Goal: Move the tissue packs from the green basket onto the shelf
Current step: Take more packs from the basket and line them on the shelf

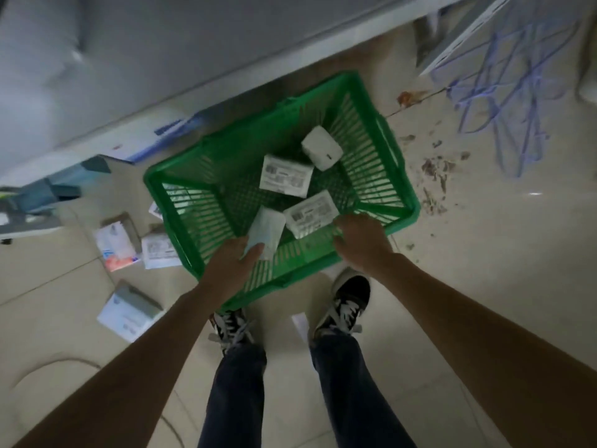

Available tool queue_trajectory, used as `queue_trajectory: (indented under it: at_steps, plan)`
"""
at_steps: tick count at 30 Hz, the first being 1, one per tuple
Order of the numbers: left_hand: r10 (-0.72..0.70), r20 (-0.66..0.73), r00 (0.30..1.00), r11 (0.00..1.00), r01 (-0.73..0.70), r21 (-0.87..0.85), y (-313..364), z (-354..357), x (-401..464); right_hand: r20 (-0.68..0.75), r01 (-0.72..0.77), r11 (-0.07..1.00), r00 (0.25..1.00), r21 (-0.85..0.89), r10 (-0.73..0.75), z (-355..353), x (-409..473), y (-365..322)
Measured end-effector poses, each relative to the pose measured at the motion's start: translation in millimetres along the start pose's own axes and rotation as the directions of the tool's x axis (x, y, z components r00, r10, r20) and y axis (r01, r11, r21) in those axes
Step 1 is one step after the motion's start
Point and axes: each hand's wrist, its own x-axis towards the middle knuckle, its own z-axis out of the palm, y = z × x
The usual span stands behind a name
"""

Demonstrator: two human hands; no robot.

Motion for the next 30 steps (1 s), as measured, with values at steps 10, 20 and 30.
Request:
queue_trajectory:
  at_steps: [10,20,30]
  plan:
    - [0.012,0.048,0.999,0.993,-0.006,-0.12,-55,43,118,0.082,0.209,0.944,0.977,-0.254,-0.195,27,138,9]
    - [-0.054,0.157,0.986,0.998,0.052,0.018,-87,69,152,0.097,0.28,0.908,0.96,-0.311,-0.262,25,172,22]
    - [-0.153,0.154,0.976,0.984,0.164,-0.065,-88,67,154,0.153,0.217,0.966,0.969,-0.139,-0.196,30,175,22]
